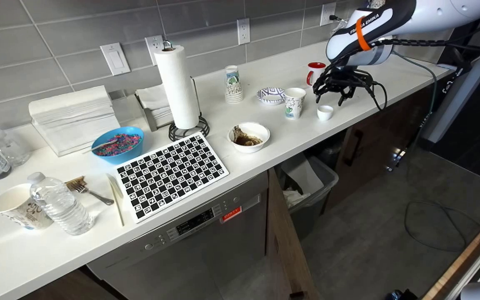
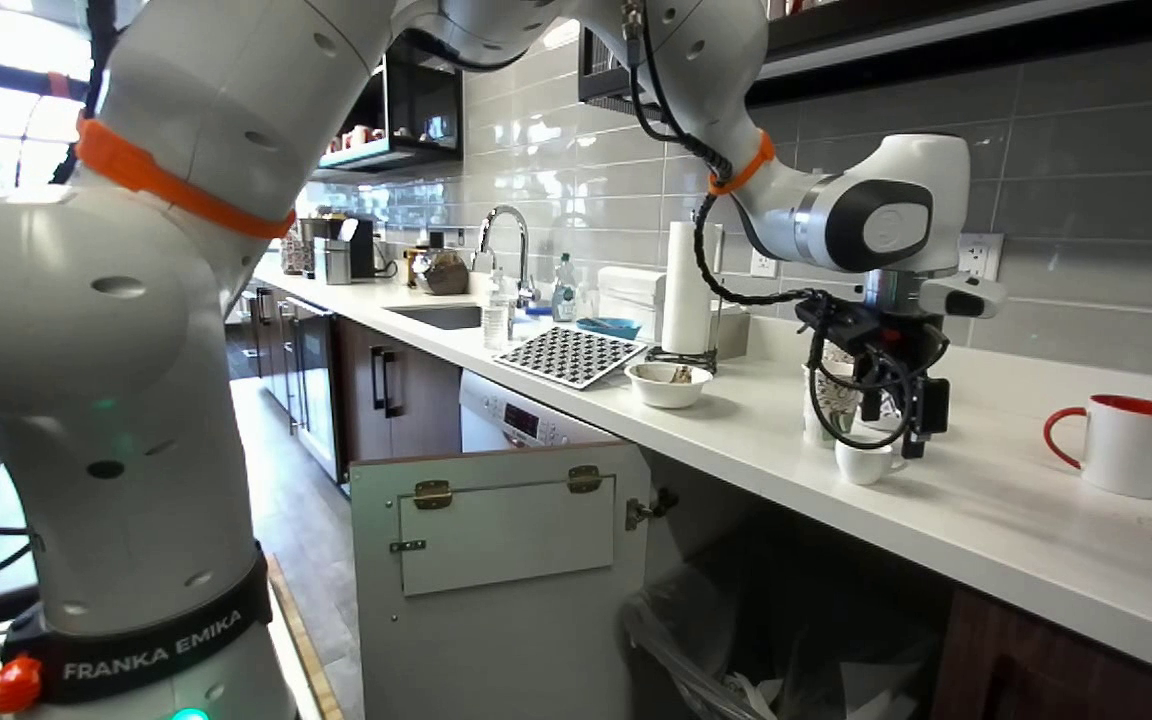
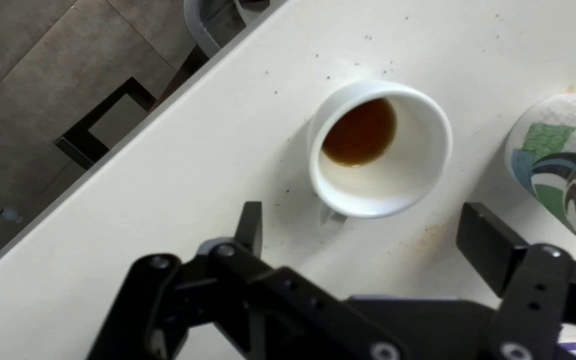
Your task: Pour the contents in the white mug into the coffee cup.
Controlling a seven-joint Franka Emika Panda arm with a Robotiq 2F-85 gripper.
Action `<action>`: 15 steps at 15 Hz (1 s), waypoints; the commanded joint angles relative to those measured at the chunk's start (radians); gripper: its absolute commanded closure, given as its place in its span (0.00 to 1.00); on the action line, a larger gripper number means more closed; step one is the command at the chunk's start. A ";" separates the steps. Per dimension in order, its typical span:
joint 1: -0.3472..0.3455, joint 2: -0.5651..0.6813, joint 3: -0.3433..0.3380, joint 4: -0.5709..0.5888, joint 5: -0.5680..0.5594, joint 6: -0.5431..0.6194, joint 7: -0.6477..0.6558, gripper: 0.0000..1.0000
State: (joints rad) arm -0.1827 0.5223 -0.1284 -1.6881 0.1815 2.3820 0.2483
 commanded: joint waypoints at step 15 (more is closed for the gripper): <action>0.002 0.011 0.001 0.017 0.006 -0.004 -0.003 0.00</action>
State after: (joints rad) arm -0.1831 0.5325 -0.1230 -1.6746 0.1845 2.3816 0.2476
